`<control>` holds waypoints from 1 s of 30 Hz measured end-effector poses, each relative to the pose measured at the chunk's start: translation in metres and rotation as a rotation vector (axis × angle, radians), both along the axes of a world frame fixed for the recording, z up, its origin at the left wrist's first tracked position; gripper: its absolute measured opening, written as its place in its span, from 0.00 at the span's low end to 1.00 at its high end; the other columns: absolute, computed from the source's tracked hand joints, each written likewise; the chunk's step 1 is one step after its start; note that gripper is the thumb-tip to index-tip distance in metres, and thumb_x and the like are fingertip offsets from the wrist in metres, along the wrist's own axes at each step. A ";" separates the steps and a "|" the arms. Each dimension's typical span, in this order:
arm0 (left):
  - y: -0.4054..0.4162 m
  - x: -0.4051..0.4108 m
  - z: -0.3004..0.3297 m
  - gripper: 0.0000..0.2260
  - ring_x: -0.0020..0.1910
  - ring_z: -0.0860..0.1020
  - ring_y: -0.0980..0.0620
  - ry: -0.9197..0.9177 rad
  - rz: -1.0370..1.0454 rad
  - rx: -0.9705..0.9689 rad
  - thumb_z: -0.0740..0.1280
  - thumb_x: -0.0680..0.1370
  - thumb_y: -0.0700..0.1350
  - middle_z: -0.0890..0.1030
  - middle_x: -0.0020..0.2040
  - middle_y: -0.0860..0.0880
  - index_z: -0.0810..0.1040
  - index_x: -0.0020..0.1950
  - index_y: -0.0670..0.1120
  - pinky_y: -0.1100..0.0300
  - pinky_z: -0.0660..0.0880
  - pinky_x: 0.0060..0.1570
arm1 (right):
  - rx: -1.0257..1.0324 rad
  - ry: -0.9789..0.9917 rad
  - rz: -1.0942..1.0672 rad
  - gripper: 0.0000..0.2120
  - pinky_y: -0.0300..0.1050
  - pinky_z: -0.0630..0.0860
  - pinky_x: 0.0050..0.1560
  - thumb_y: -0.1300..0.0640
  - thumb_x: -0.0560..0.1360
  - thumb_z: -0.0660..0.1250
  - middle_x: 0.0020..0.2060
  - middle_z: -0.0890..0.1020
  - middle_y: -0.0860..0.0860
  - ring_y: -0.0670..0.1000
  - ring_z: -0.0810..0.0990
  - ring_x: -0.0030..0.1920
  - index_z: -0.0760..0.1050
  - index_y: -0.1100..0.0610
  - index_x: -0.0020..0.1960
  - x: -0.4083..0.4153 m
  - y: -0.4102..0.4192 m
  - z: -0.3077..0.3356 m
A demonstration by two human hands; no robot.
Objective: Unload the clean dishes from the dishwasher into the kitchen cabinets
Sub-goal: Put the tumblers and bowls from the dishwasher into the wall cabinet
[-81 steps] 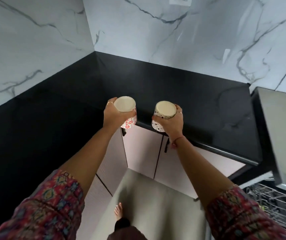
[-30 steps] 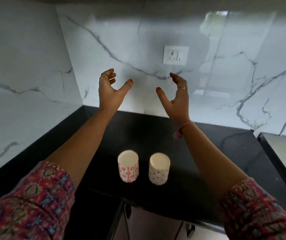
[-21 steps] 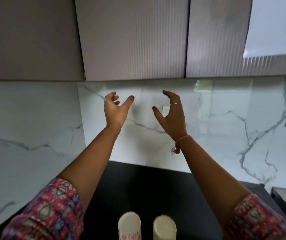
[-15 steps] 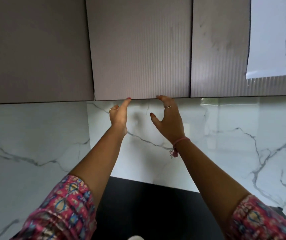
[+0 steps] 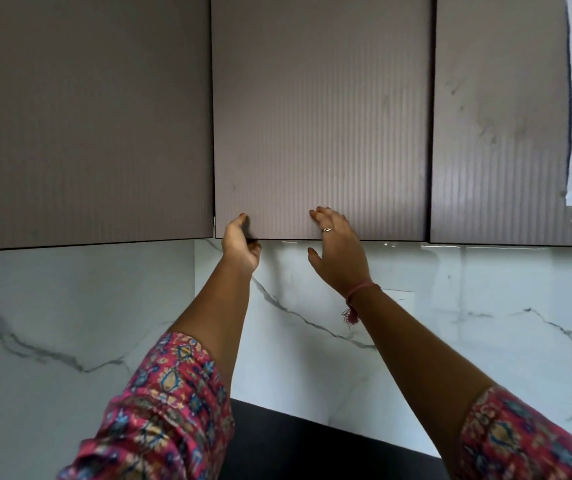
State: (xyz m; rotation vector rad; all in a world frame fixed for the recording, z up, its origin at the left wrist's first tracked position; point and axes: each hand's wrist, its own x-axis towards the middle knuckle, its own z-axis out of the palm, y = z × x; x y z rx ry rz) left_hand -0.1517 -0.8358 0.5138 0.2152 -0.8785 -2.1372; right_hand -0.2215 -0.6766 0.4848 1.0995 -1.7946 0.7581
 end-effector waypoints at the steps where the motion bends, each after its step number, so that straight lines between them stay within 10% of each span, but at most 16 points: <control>1: -0.006 -0.002 0.001 0.07 0.50 0.74 0.48 0.013 0.001 0.019 0.66 0.77 0.45 0.74 0.55 0.46 0.74 0.52 0.44 0.58 0.71 0.58 | 0.014 0.031 -0.015 0.30 0.48 0.55 0.76 0.61 0.73 0.66 0.72 0.66 0.54 0.52 0.62 0.74 0.62 0.59 0.74 -0.003 -0.004 0.001; 7: -0.023 -0.006 -0.009 0.07 0.34 0.72 0.53 0.089 -0.051 0.078 0.65 0.79 0.47 0.75 0.41 0.47 0.74 0.45 0.43 0.59 0.77 0.43 | 0.033 0.111 -0.099 0.31 0.45 0.45 0.76 0.61 0.75 0.64 0.75 0.61 0.54 0.52 0.56 0.76 0.58 0.59 0.76 -0.007 -0.015 -0.001; 23: 0.023 0.114 -0.045 0.28 0.55 0.82 0.47 0.405 -0.027 -0.071 0.65 0.74 0.62 0.79 0.60 0.43 0.71 0.69 0.48 0.53 0.79 0.54 | -0.241 -0.017 -0.040 0.36 0.49 0.64 0.72 0.51 0.72 0.71 0.71 0.66 0.59 0.57 0.65 0.71 0.61 0.63 0.74 0.091 -0.003 -0.008; 30: 0.100 0.178 -0.053 0.23 0.37 0.82 0.53 0.362 0.186 -0.311 0.72 0.63 0.61 0.81 0.36 0.49 0.78 0.46 0.44 0.59 0.80 0.41 | -0.428 -0.097 0.013 0.39 0.49 0.67 0.69 0.52 0.69 0.75 0.68 0.69 0.60 0.58 0.67 0.69 0.61 0.65 0.73 0.143 0.034 -0.008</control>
